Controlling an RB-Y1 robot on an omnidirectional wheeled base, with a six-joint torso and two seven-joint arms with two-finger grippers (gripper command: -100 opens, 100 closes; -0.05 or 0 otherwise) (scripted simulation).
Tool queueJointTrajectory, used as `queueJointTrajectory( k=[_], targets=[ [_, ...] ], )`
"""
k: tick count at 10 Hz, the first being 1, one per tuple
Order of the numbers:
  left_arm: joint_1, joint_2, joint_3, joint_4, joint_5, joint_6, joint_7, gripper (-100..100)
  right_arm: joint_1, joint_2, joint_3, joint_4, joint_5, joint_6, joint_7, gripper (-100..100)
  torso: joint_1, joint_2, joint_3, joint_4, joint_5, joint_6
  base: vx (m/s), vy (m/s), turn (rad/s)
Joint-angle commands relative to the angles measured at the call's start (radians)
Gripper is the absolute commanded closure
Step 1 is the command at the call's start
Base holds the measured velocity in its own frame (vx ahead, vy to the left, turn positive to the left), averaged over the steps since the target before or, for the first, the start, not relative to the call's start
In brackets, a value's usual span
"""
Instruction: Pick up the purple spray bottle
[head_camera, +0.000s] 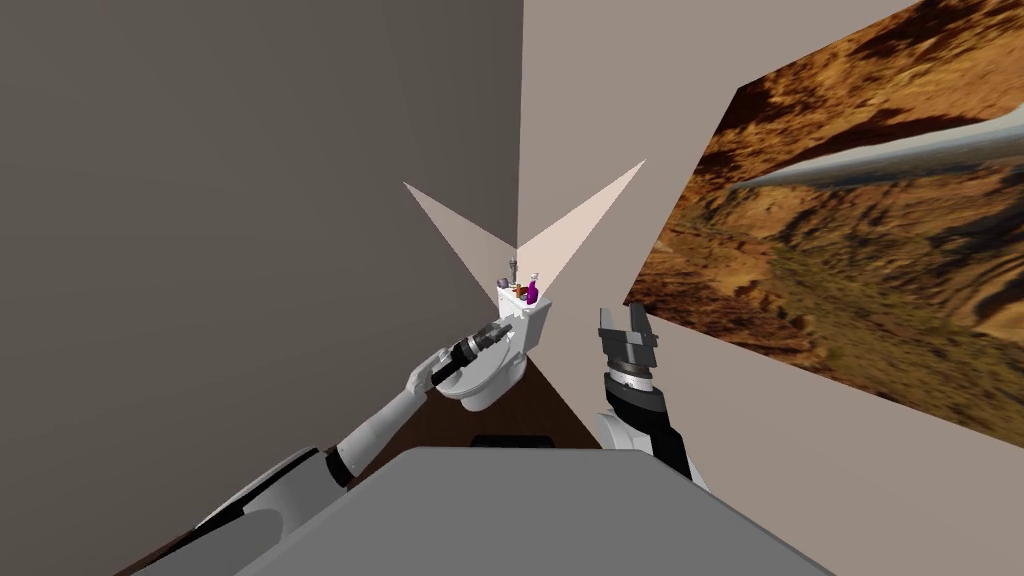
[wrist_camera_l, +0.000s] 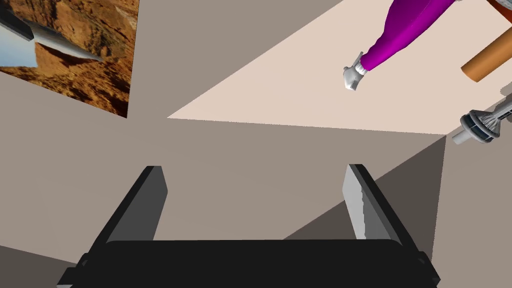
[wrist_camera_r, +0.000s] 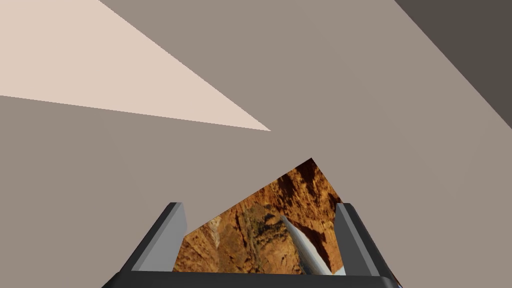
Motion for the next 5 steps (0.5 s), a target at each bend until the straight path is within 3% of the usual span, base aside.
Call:
queueJointTrajectory(
  k=[1,2,5],
  targets=[
    [-0.029,0.009,-0.013,0.038,-0.009,-0.003,0.004,-100,0.0,0.0,0.0,0.0,0.0,0.0,0.0,0,0.0,0.0,0.0,0.0,0.0,0.0,0.009,-0.023,-0.02],
    [-0.066,0.03,-0.037,0.075,-0.025,-0.005,0.013,-100,0.0,0.0,0.0,0.0,0.0,0.0,0.0,0,0.0,0.0,0.0,0.0,0.0,0.0,0.015,-0.032,-0.045],
    [-0.128,0.051,-0.062,0.14,-0.041,-0.007,0.024,-100,0.0,0.0,0.0,0.0,0.0,0.0,0.0,0,0.0,-0.001,-0.001,0.0,0.0,0.0,0.019,-0.027,-0.033]
  ],
)
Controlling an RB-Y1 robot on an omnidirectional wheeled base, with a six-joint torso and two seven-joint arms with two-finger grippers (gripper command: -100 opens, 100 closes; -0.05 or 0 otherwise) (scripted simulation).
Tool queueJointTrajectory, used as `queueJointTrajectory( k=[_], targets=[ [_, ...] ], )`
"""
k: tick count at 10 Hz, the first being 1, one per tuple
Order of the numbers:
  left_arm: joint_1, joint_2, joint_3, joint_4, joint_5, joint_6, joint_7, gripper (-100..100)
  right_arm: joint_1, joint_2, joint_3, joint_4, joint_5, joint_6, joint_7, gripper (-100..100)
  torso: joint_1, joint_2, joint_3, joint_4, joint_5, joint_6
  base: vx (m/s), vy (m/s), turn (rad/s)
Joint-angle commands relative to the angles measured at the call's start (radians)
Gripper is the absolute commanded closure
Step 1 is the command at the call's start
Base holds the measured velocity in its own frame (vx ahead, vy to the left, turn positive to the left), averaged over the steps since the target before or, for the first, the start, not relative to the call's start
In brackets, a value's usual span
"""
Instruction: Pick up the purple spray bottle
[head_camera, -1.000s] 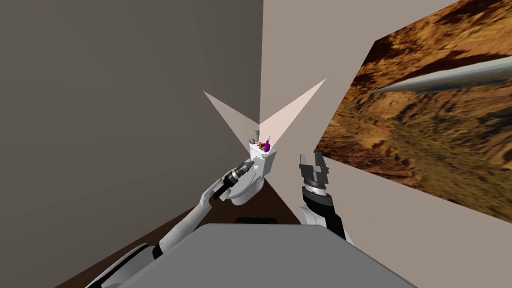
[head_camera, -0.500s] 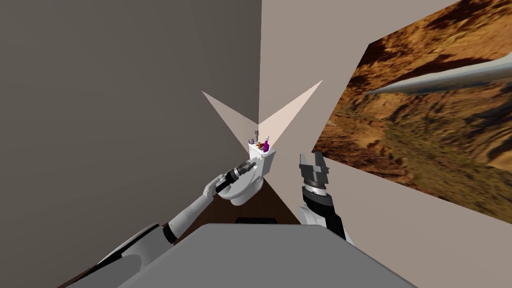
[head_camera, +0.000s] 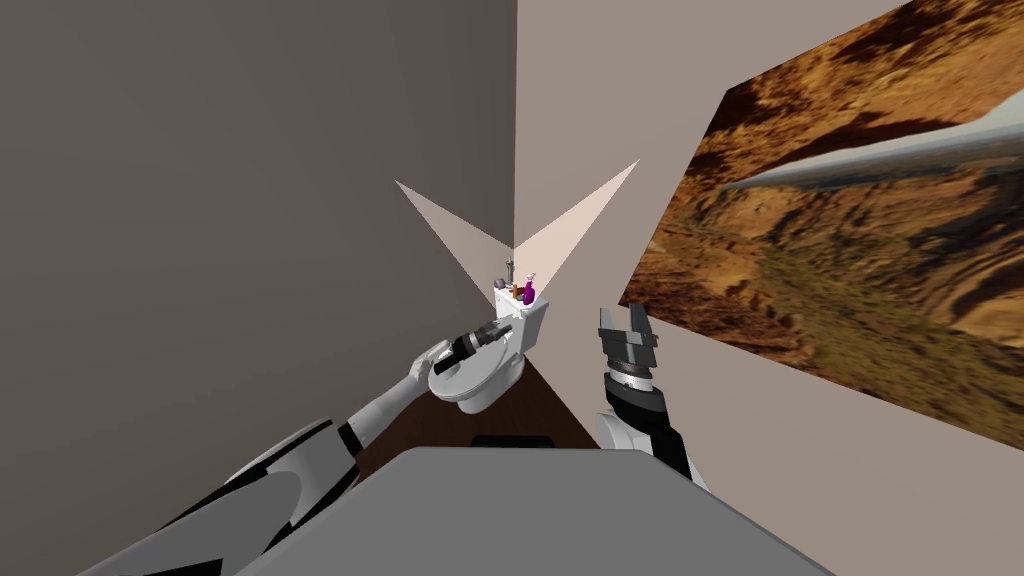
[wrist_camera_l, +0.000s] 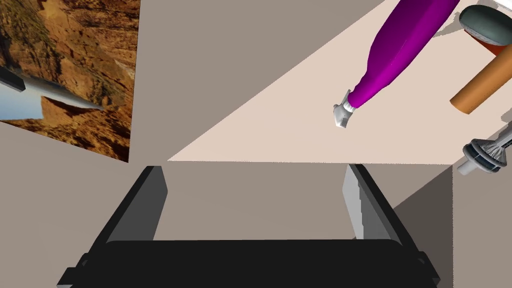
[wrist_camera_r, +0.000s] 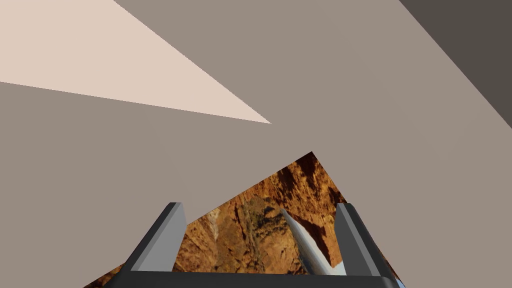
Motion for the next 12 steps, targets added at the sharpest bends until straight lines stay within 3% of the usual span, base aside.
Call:
queueJointTrajectory(
  k=[1,2,3,4,6,11,12],
  targets=[
    [-0.05,0.021,-0.027,0.05,-0.017,-0.003,0.011,-100,0.0,0.0,0.0,0.0,0.0,0.0,0.0,0,0.0,0.0,0.0,0.0,0.0,0.0,0.024,-0.044,-0.052],
    [-0.062,0.021,-0.027,0.067,-0.017,-0.003,0.011,-100,0.0,0.0,0.0,0.0,0.0,0.0,0.0,0,-0.001,0.0,0.0,0.0,0.0,0.0,0.025,-0.034,-0.027],
    [-0.105,0.04,-0.05,0.106,-0.031,-0.004,0.023,-100,0.0,0.0,0.0,0.0,0.0,0.0,0.0,0,-0.001,0.0,0.0,0.0,0.0,0.0,0.028,-0.039,-0.071],
    [-0.111,0.04,-0.05,0.116,-0.031,-0.004,0.023,-100,0.0,0.0,0.0,0.0,0.0,0.0,0.0,0,-0.001,-0.001,0.0,0.0,0.0,0.0,0.029,-0.034,-0.025],
    [-0.188,0.077,-0.094,0.203,-0.057,-0.005,0.048,-100,0.0,0.0,0.0,0.0,0.0,0.0,0.0,0,-0.001,-0.001,-0.001,0.0,0.0,0.0,0.049,-0.051,-0.076],
    [-0.296,0.11,-0.134,0.3,-0.079,-0.004,0.075,-100,0.0,0.0,0.0,0.0,0.0,0.0,0.0,0,-0.002,-0.002,-0.001,0.0,0.0,0.0,0.056,-0.046,-0.047],
    [-0.336,0.125,-0.152,0.34,-0.088,-0.004,0.088,-100,0.0,0.0,0.0,0.0,0.0,0.0,0.0,0,-0.002,-0.001,-0.001,0.0,0.0,0.0,0.048,-0.036,-0.06]
  ],
)
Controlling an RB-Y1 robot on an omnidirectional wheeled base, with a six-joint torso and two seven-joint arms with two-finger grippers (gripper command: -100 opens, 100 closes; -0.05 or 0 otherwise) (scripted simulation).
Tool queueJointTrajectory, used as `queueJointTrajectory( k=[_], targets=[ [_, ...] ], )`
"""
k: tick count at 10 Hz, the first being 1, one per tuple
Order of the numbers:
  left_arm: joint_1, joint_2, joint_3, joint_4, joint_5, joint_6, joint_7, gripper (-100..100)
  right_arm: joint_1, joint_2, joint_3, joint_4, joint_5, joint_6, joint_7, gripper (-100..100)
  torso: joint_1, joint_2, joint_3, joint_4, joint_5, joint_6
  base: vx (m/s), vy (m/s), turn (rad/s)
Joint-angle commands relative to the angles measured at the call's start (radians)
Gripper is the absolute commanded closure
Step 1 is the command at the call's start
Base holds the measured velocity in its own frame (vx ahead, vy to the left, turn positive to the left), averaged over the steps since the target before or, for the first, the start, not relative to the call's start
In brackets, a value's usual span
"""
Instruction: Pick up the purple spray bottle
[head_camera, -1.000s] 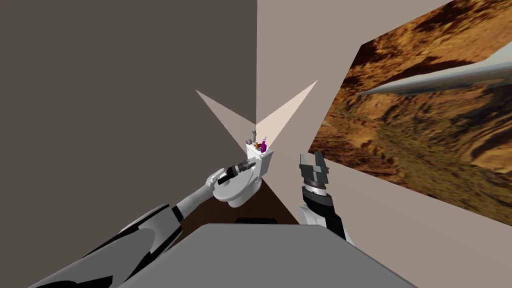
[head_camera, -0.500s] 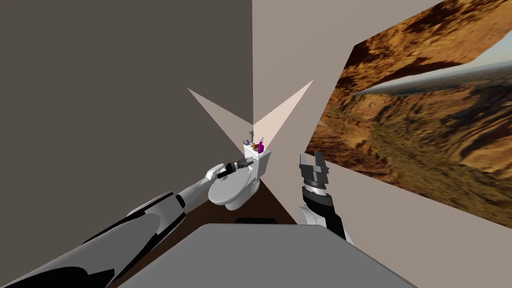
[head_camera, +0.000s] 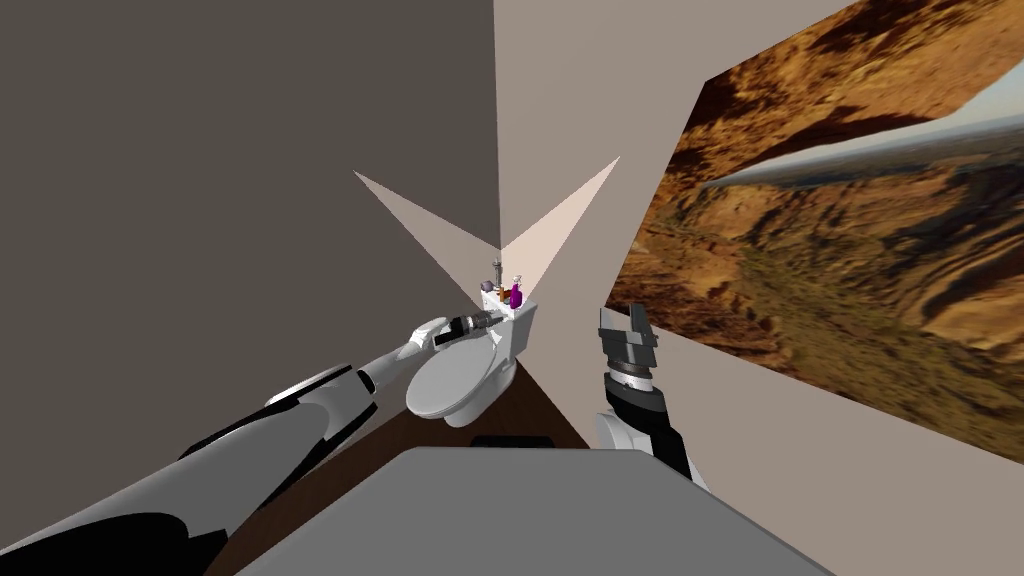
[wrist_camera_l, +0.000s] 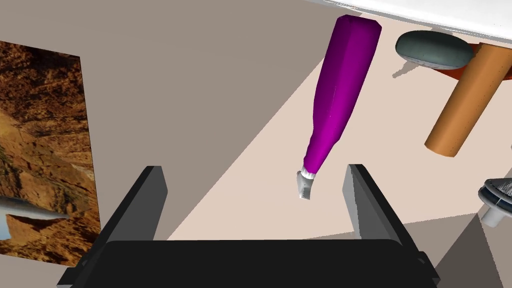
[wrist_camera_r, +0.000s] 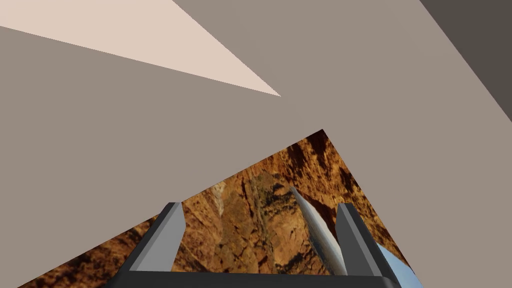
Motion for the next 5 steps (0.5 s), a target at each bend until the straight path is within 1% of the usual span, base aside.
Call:
queueJointTrajectory(
  k=[1,3,5],
  targets=[
    [-0.024,0.0,-0.008,0.035,-0.005,-0.004,0.002,-100,0.0,0.0,0.0,0.0,0.0,0.0,0.0,0,0.0,0.0,0.0,0.0,0.0,0.0,0.047,-0.032,-0.032],
    [-0.102,0.026,-0.041,0.109,-0.022,-0.003,0.027,-100,0.0,0.0,0.0,0.0,0.0,0.0,0.0,0,-0.002,-0.001,0.0,0.0,0.0,0.0,0.068,-0.074,-0.093],
    [-0.168,0.047,-0.07,0.171,-0.035,-0.002,0.05,-100,0.0,0.0,0.0,0.0,0.0,0.0,0.0,0,-0.004,-0.003,-0.002,-0.001,-0.001,0.0,0.102,-0.102,-0.098]
  ],
)
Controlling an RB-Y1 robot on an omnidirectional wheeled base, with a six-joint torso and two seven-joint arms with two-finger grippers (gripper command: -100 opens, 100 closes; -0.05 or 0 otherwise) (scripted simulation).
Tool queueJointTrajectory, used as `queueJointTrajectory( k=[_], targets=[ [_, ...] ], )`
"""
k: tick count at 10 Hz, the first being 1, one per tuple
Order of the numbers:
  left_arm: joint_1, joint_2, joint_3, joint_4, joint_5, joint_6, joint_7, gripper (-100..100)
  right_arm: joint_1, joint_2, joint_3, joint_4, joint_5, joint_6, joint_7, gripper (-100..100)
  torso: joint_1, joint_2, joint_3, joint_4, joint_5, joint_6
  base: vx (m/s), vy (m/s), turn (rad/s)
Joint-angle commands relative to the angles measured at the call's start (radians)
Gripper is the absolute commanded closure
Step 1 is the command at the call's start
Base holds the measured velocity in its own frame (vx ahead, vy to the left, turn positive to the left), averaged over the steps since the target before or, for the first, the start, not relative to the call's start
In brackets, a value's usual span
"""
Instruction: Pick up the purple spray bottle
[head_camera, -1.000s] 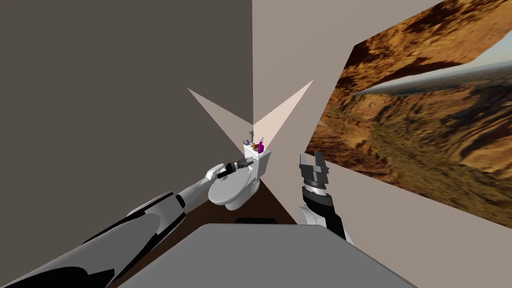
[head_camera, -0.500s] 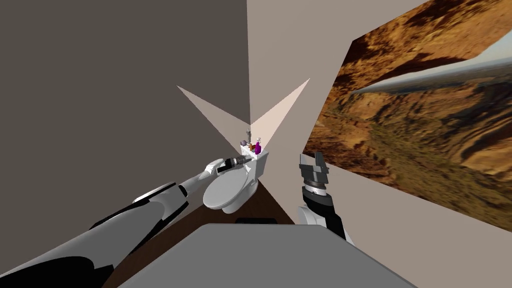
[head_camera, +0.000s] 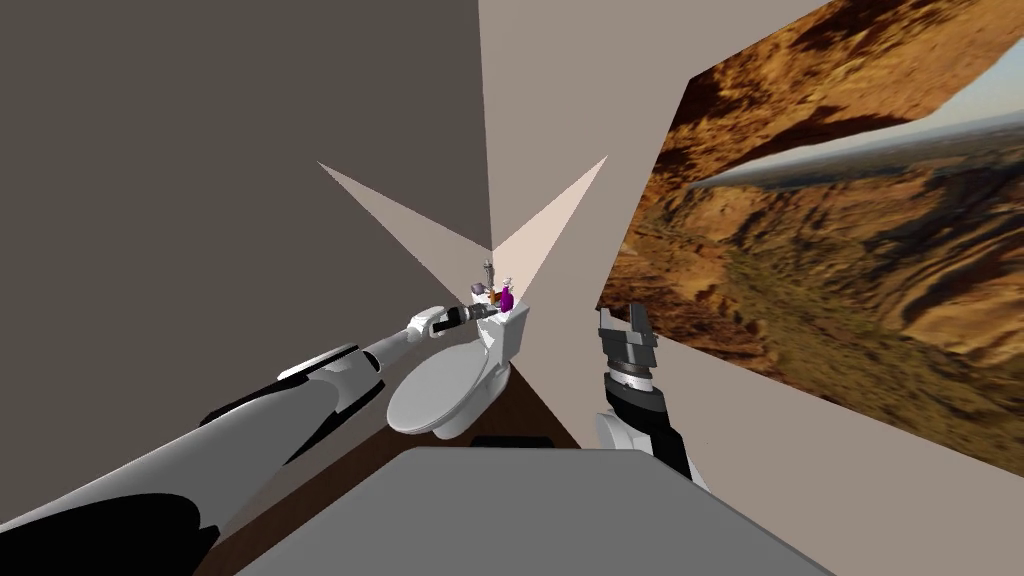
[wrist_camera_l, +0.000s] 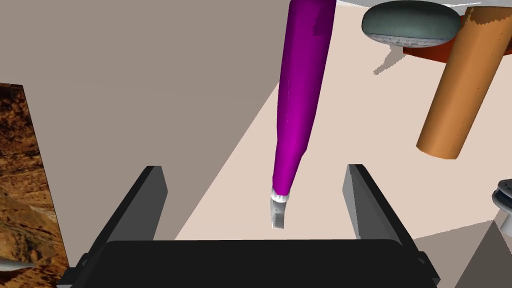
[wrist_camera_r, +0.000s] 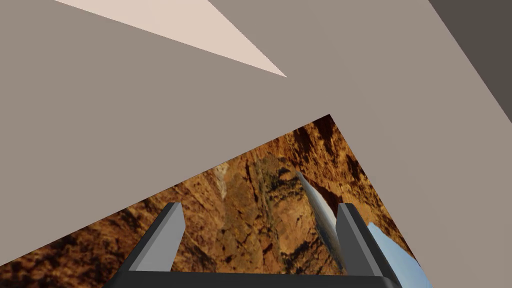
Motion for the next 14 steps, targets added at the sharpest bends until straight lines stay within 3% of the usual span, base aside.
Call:
queueJointTrajectory(
  k=[1,5,6,7,8,10,12,14],
  targets=[
    [-0.049,0.022,-0.023,0.029,-0.01,0.009,0.025,-100,0.0,0.0,0.0,0.0,0.0,0.0,0.0,0,0.0,0.0,0.0,0.0,0.0,0.0,0.102,-0.096,-0.123],
    [-0.14,0.049,-0.06,0.102,-0.024,0.009,0.058,-100,0.0,0.0,0.0,0.0,0.0,0.0,0.0,0,0.001,0.003,0.001,0.0,0.0,0.0,0.079,-0.087,-0.096],
    [-0.142,0.027,-0.053,0.129,-0.023,-0.006,0.043,-100,0.0,0.0,0.0,0.0,0.0,0.0,0.0,0,0.0,0.003,0.002,0.001,0.0,0.0,0.033,-0.039,-0.018],
    [-0.145,0.026,-0.055,0.132,-0.023,-0.007,0.045,0,0.0,0.0,0.0,0.0,0.0,0.0,0.0,0,0.004,0.005,0.003,0.001,0.001,-0.001,0.006,-0.008,0.004],
    [-0.119,0.058,-0.029,0.165,-0.007,-0.041,0.028,-100,0.0,0.0,0.0,0.0,0.0,0.0,0.0,0,0.006,0.007,0.004,0.001,0.002,-0.001,-0.009,-0.042,-0.259],
    [-0.119,0.058,-0.029,0.165,-0.007,-0.041,0.028,-100,0.0,0.0,0.0,0.0,0.0,0.0,0.0,0,0.005,0.009,0.005,0.002,0.001,-0.001,-0.014,-0.032,-0.061],
    [-0.068,0.119,0.022,0.233,0.026,-0.102,-0.005,-100,0.0,0.0,0.0,0.0,0.0,0.0,0.0,0,0.005,0.009,0.005,0.002,0.001,0.0,-0.021,-0.062,-0.335],
    [-0.068,0.121,0.022,0.233,0.026,-0.109,-0.005,-100,0.0,0.0,0.0,0.0,0.0,0.0,0.0,0,0.003,0.01,0.006,0.002,0.001,-0.001,-0.016,-0.053,-0.03]
  ],
)
